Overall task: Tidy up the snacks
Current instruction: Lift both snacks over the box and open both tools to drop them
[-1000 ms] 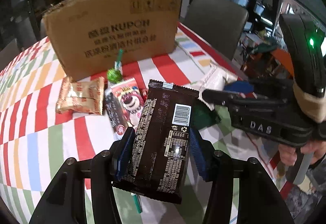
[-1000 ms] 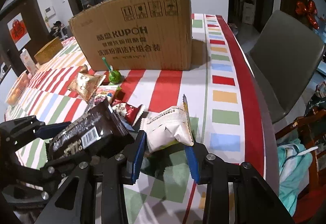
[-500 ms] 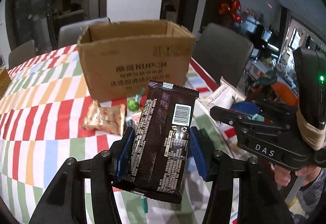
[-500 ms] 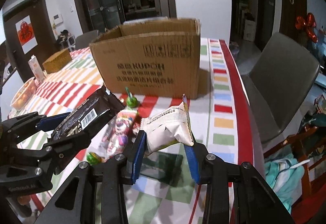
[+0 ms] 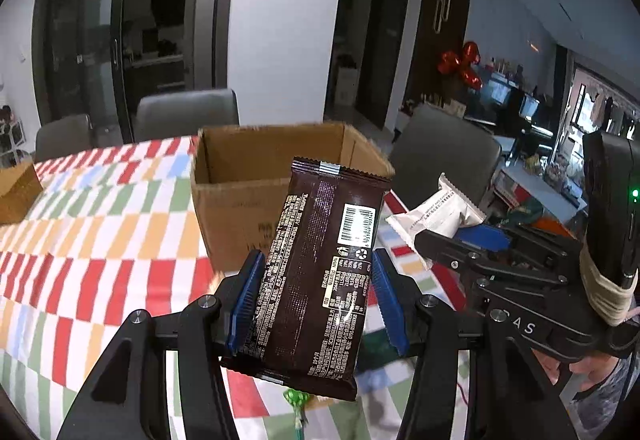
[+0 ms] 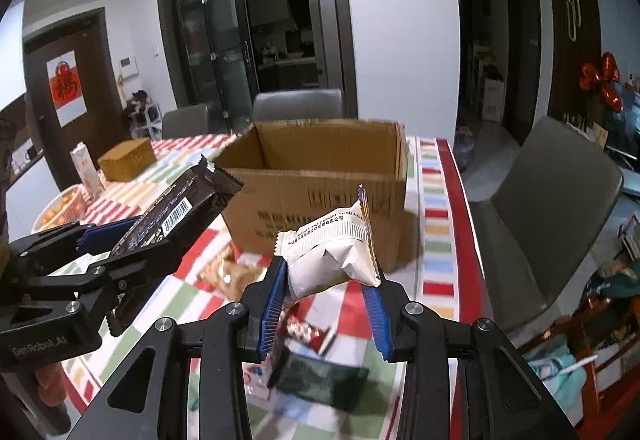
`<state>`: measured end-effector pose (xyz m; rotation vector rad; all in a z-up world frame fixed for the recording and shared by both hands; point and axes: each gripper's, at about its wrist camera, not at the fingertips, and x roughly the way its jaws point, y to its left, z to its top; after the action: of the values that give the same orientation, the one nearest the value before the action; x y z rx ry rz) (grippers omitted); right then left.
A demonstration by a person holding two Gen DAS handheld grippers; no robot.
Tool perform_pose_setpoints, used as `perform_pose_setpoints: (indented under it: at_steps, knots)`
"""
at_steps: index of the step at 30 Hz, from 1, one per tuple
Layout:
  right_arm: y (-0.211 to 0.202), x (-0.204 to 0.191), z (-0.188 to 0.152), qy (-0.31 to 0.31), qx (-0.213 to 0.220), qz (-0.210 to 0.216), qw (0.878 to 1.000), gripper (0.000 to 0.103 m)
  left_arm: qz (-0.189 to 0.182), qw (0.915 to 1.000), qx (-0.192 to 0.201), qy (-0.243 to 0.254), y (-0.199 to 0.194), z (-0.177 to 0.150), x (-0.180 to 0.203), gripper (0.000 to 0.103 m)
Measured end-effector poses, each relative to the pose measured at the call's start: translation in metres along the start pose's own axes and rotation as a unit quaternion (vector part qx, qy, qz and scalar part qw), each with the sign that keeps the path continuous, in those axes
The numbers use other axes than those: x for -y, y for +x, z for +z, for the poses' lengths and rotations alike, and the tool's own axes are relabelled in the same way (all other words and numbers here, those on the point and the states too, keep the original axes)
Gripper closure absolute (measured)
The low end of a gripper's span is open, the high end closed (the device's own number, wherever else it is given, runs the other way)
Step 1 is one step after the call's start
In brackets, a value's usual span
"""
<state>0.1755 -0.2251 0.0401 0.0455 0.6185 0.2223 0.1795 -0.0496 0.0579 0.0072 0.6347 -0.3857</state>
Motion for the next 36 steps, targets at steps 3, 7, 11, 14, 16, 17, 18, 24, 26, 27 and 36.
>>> perform_pose_setpoints:
  at_steps: [3, 7, 11, 14, 16, 17, 18, 24, 26, 27, 36]
  knots:
    - [-0.002, -0.001, 0.012, -0.001, 0.01, 0.003, 1.0, 0.064, 0.003, 0.9999, 0.011, -0.003, -0.002, 0.01, -0.001, 0.05]
    - [0.0, 0.0, 0.028, -0.001, 0.021, 0.004, 1.0, 0.064, 0.008, 0.9997, 0.021, -0.009, -0.001, 0.026, -0.007, 0.05]
    - [0.003, 0.0, 0.045, -0.002, 0.032, 0.001, 0.999, 0.064, 0.009, 0.9996, 0.025, -0.013, 0.004, 0.04, -0.014, 0.05]
    - [0.006, 0.0, 0.058, -0.004, 0.038, 0.001, 0.999, 0.064, 0.008, 0.9994, 0.026, -0.02, 0.007, 0.05, -0.021, 0.05]
    - [0.009, -0.002, 0.067, -0.009, 0.042, -0.003, 0.999, 0.064, 0.006, 0.9994, 0.026, -0.023, 0.01, 0.056, -0.024, 0.05]
    - [0.011, -0.003, 0.071, -0.012, 0.043, -0.004, 0.999, 0.064, 0.006, 0.9993, 0.026, -0.025, 0.012, 0.059, -0.026, 0.05]
    - [0.012, -0.003, 0.075, -0.014, 0.045, -0.004, 0.999, 0.064, 0.007, 0.9994, 0.025, -0.025, 0.014, 0.062, -0.028, 0.05]
    - [0.028, -0.004, 0.094, -0.021, 0.045, -0.006, 0.999, 0.064, 0.014, 0.9994, 0.021, -0.025, 0.031, 0.079, -0.04, 0.05]
    - [0.034, -0.002, 0.098, -0.021, 0.043, -0.006, 0.999, 0.064, 0.017, 0.9994, 0.019, -0.025, 0.037, 0.084, -0.044, 0.05]
    - [0.037, -0.001, 0.099, -0.021, 0.041, -0.006, 0.999, 0.064, 0.018, 0.9994, 0.017, -0.025, 0.04, 0.086, -0.045, 0.05]
    - [0.074, 0.003, 0.11, -0.026, 0.022, -0.012, 0.999, 0.064, 0.023, 0.9992, -0.009, -0.032, 0.08, 0.1, -0.061, 0.05]
